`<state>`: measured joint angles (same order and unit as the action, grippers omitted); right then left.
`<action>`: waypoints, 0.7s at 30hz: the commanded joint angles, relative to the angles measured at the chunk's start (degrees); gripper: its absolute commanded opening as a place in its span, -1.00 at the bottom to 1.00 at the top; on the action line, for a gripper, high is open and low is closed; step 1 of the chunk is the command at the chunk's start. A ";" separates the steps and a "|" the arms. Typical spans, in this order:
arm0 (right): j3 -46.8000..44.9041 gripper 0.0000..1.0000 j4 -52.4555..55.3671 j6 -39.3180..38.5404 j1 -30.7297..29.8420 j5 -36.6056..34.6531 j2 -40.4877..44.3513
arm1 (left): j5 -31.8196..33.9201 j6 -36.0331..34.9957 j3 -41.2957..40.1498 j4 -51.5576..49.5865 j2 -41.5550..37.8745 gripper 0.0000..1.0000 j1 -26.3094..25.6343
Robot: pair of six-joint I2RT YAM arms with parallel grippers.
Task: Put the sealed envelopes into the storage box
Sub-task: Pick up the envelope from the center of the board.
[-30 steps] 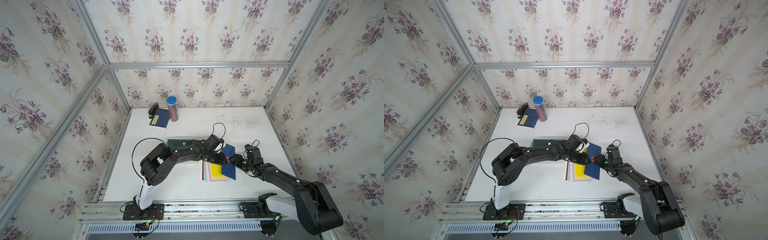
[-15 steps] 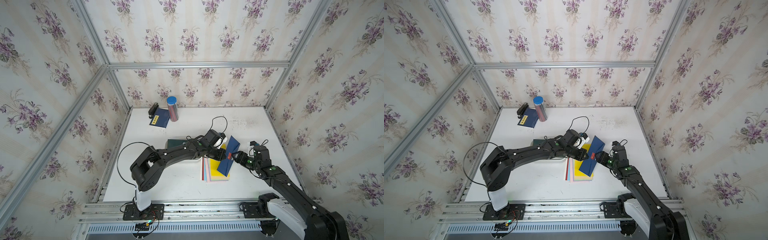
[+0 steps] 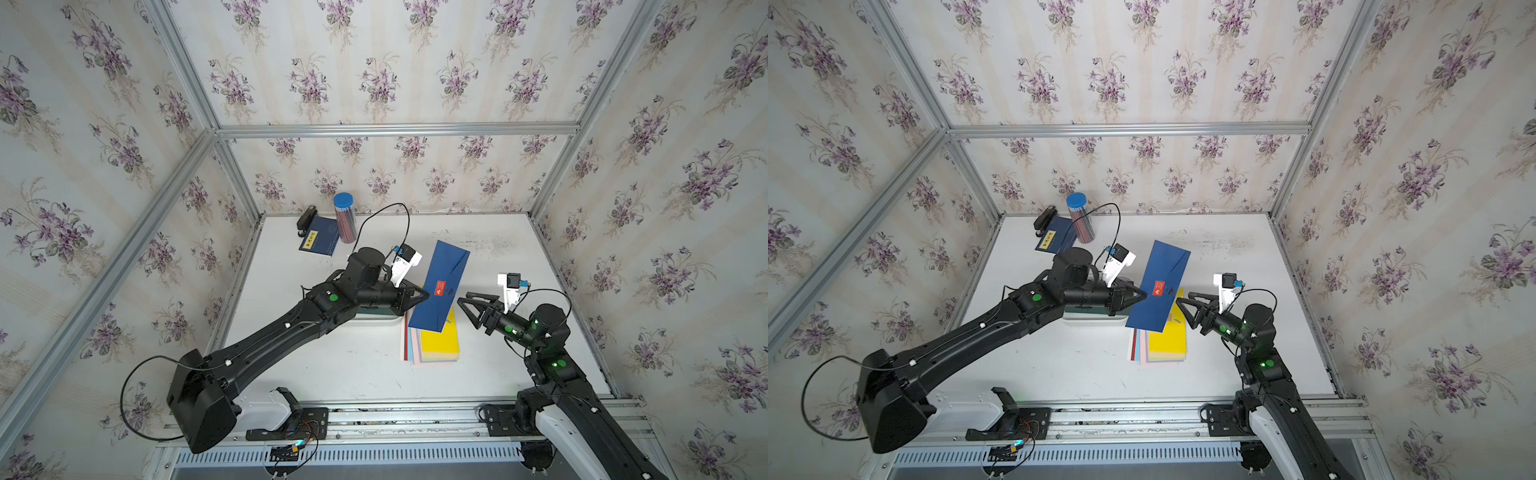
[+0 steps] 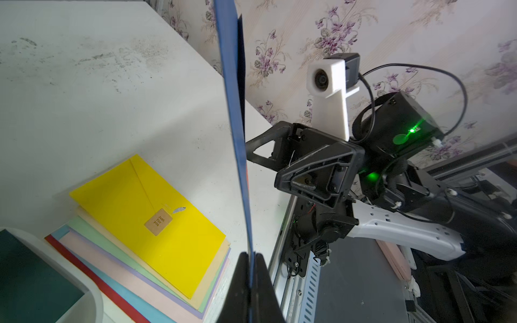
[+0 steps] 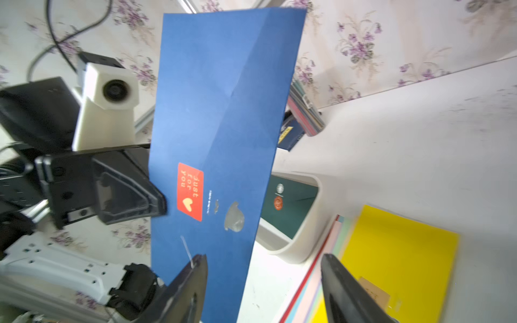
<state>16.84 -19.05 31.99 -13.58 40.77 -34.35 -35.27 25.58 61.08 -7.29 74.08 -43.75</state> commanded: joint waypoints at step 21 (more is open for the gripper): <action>1.21 0.20 -12.06 1.62 -6.10 2.96 -5.56 | -7.93 5.93 -6.72 13.32 -4.46 -1.00 1.65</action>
<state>17.47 -34.26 36.10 -19.59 47.97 -40.18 -42.19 31.51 54.39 3.81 70.63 -42.19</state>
